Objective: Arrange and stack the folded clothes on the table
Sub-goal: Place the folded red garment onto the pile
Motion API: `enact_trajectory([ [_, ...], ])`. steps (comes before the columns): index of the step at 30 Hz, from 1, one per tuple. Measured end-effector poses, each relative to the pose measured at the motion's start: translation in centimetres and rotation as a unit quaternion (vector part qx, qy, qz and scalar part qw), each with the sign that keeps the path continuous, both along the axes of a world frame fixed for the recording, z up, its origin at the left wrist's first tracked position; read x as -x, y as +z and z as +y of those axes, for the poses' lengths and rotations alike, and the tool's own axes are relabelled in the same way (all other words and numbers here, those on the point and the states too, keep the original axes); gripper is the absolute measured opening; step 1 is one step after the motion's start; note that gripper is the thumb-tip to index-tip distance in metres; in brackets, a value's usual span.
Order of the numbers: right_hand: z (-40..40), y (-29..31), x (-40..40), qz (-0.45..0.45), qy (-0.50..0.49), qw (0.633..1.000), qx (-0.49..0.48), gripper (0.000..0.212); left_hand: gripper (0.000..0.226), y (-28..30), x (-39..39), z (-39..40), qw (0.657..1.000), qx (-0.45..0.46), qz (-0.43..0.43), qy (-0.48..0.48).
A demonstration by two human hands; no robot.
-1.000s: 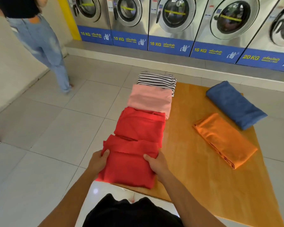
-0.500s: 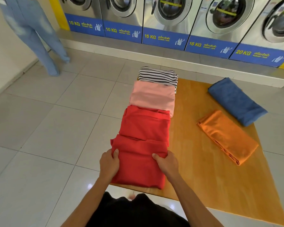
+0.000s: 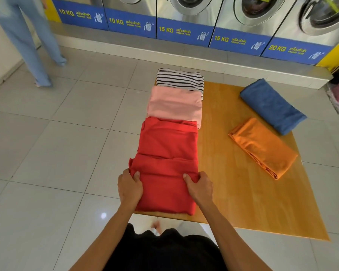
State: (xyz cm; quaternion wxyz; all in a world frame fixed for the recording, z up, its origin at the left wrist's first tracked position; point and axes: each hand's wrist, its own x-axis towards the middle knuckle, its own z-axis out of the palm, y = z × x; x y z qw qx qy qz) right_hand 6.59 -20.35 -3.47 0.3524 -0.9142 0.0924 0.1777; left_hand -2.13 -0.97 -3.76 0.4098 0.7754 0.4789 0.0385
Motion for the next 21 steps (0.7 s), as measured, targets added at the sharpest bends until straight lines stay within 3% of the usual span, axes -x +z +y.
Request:
enact_trajectory([
  [5, -0.5, 0.3, 0.5, -0.009, 0.001, 0.999, 0.033, 0.052, 0.051, 0.4, 0.3, 0.7, 1.000, -0.015, -0.003, -0.024],
  [13, -0.6, 0.2, -0.5, -0.024, -0.013, 0.999, -0.022, 0.043, 0.053, 2.4, -1.1, 3.6, 0.983, -0.043, 0.113, -0.136],
  [21, -0.1, 2.5, -3.9, -0.089, -0.053, 0.989, -0.104, 0.036, 0.049, 6.8, -6.7, 1.2, 0.984, -0.072, -0.035, -0.160],
])
